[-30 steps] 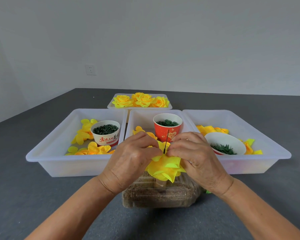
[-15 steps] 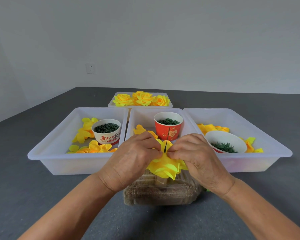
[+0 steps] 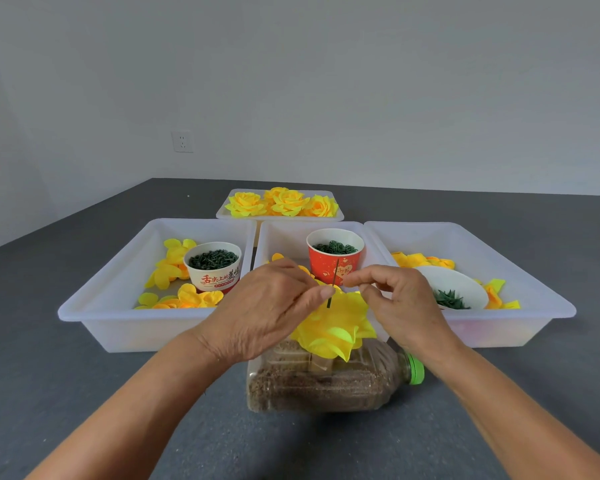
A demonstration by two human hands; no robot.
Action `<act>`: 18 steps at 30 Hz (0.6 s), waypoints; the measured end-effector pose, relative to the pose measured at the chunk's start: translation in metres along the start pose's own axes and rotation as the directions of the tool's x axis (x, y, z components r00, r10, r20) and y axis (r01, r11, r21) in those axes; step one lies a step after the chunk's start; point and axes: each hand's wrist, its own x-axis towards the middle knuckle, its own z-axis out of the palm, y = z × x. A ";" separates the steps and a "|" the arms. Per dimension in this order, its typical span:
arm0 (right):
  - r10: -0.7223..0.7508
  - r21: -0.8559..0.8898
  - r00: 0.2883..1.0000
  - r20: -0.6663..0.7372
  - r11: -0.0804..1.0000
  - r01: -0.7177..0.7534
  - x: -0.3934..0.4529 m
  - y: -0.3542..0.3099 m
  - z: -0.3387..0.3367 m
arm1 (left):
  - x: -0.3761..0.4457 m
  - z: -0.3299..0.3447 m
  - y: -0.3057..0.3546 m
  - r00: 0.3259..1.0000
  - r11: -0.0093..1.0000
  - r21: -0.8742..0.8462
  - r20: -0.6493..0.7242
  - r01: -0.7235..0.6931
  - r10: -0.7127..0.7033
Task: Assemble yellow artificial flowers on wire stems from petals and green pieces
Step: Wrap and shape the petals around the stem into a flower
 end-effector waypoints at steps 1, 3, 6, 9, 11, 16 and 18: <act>0.002 0.002 1.000 0.002 1.000 -0.002 0.002 -0.001 0.001 | 0.002 0.001 0.000 1.000 1.000 0.013 -0.012 0.012 -0.011; -0.006 0.029 1.000 0.004 1.000 0.005 0.004 -0.004 0.001 | 0.006 0.006 0.000 0.998 0.999 0.013 -0.053 0.040 -0.039; -0.009 0.162 0.997 0.075 0.987 -0.004 0.004 -0.009 -0.001 | 0.007 0.012 -0.001 0.986 0.991 -0.077 -0.120 0.109 -0.118; 0.017 0.237 0.983 0.185 0.970 -0.061 0.001 -0.007 -0.001 | 0.006 0.017 -0.002 0.975 0.976 -0.132 -0.114 0.176 -0.191; 0.033 0.228 0.980 0.197 0.970 -0.079 0.000 -0.004 0.002 | 0.004 0.018 -0.002 0.969 0.968 -0.163 -0.125 0.190 -0.212; 0.056 0.289 0.981 0.184 0.951 -0.109 -0.004 0.002 0.009 | 0.001 0.024 0.000 0.955 0.959 -0.217 -0.191 0.183 -0.226; 0.048 0.289 0.985 0.165 0.953 -0.095 -0.005 0.003 0.011 | -0.001 0.028 0.002 0.947 0.952 -0.244 -0.215 0.185 -0.239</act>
